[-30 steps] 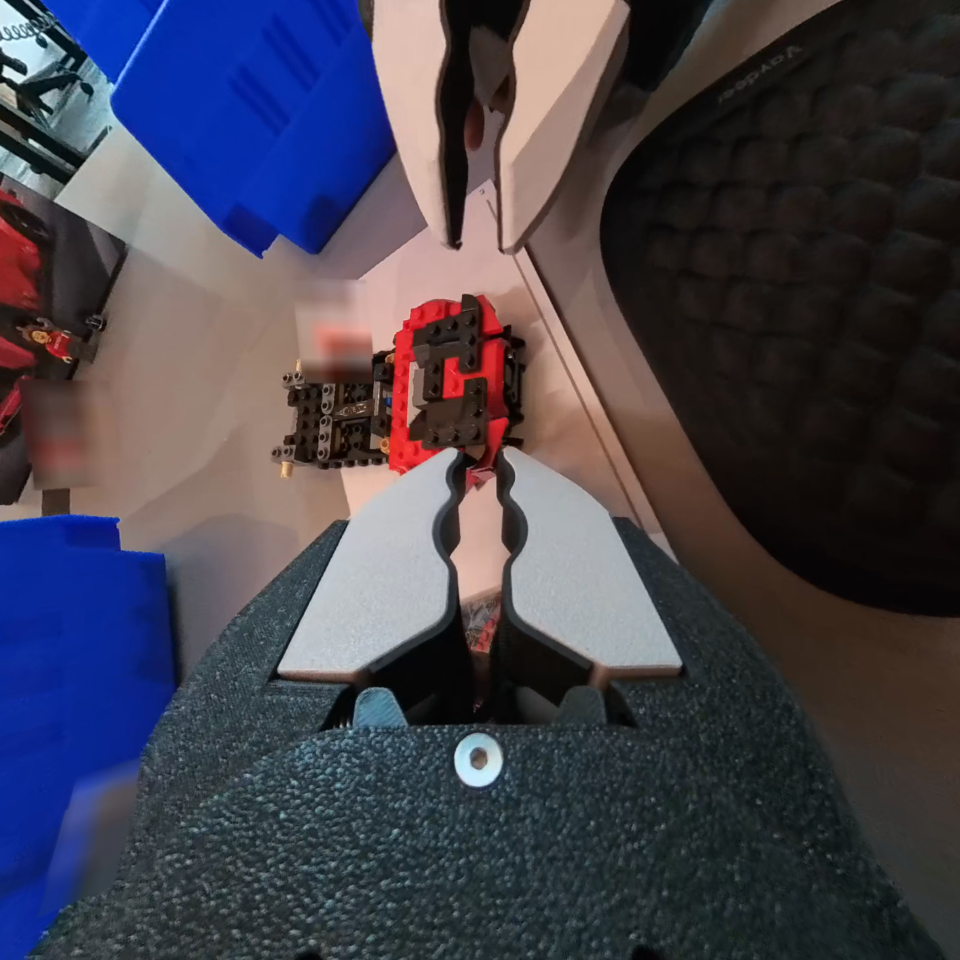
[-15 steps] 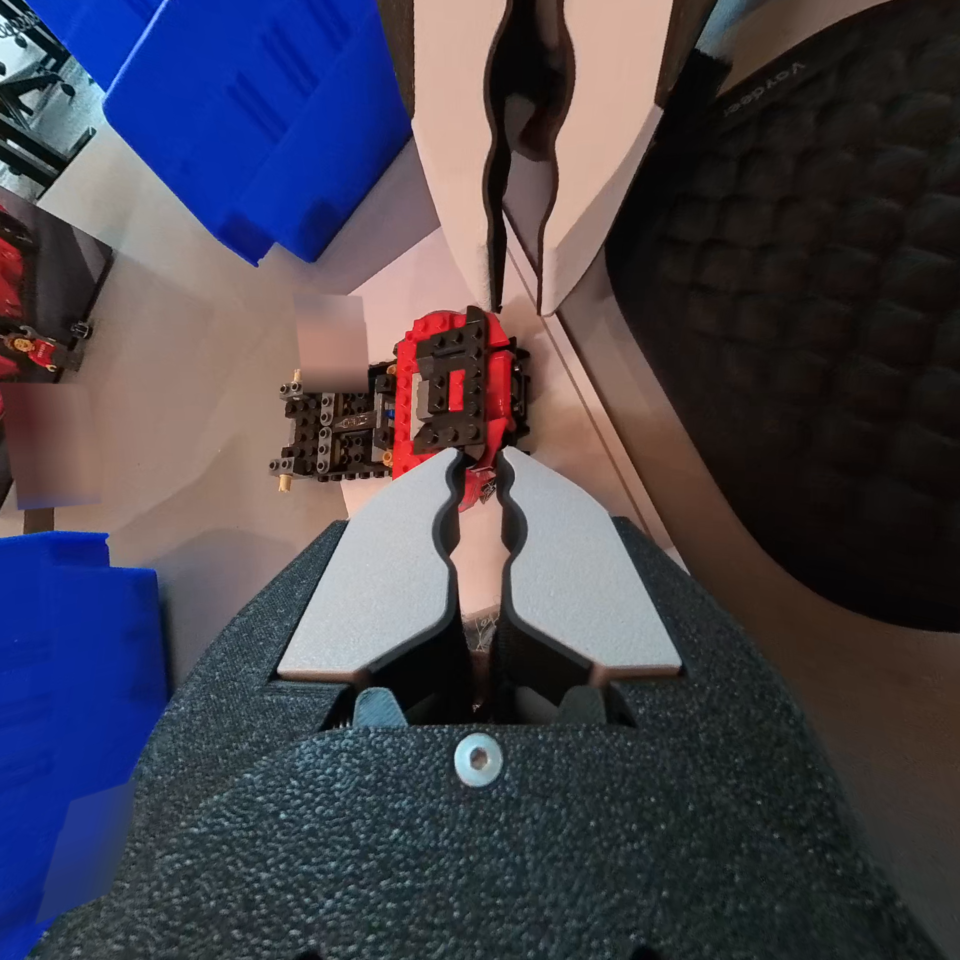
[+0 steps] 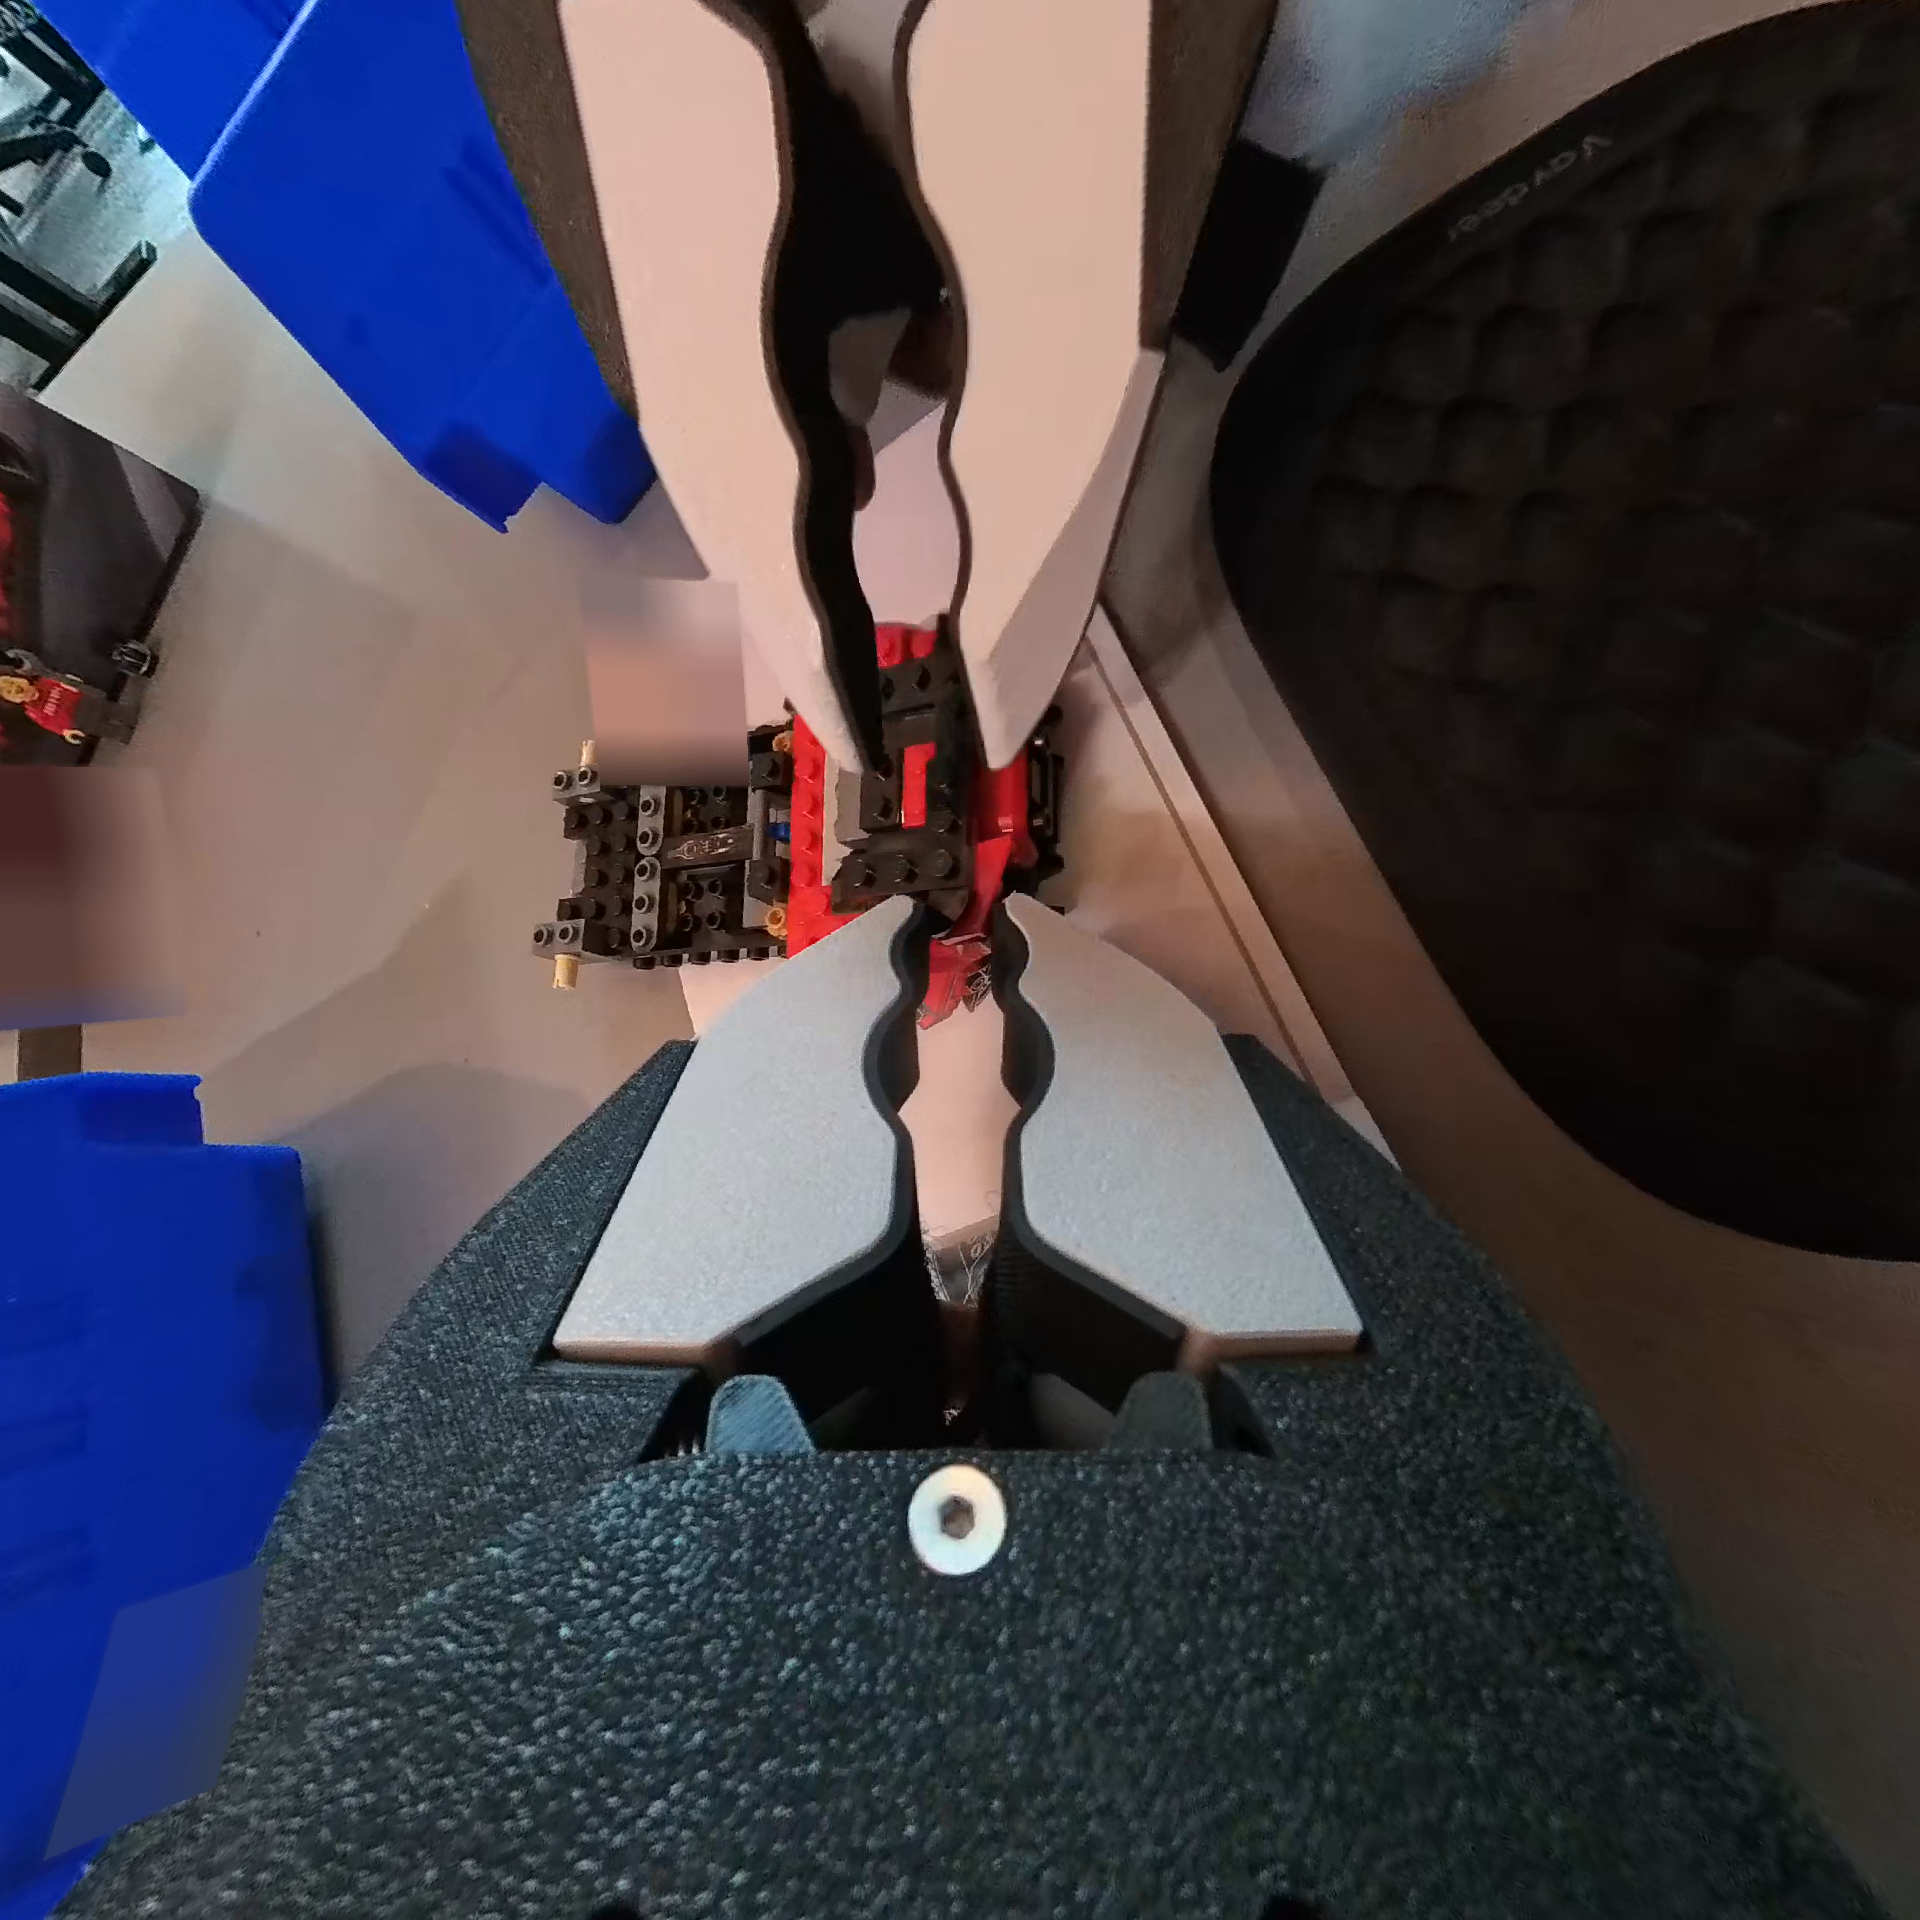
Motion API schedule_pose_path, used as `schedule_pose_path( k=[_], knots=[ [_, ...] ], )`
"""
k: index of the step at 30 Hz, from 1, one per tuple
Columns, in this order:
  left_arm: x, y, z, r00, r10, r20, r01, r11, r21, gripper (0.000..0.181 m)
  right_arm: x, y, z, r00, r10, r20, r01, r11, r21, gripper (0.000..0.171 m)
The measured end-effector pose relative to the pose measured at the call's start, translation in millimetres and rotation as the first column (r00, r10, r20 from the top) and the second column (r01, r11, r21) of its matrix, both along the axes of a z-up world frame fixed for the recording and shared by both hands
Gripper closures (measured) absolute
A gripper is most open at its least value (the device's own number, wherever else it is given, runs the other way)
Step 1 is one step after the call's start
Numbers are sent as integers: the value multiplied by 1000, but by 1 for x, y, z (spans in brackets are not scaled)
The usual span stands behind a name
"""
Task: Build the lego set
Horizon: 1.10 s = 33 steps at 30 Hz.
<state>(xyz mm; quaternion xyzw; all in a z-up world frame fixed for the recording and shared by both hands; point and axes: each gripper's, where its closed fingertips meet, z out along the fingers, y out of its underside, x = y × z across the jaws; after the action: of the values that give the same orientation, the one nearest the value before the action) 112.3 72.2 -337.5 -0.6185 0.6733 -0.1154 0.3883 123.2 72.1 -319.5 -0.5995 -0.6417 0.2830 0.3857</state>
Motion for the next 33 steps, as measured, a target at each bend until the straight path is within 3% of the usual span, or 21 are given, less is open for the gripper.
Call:
schedule_pose_path(
  k=[10, 16, 33],
  knots=[
    [0, 0, 0, 1000, 3, 18, -3, 1000, -3, 170, -5, 1, -12, 996, 29, 80, -23, 998, -66, 163],
    [-6, 1, 0, 999, 31, 15, -31, 1000, -5, 158, -4, 2, -13, 994, 24, 110, -12, 995, -102, 163],
    [5, -3, 8, 997, -10, 74, 12, 1000, -27, 172, -4, 2, -16, 978, -5, 208, 42, 984, -173, 163]
  ],
)
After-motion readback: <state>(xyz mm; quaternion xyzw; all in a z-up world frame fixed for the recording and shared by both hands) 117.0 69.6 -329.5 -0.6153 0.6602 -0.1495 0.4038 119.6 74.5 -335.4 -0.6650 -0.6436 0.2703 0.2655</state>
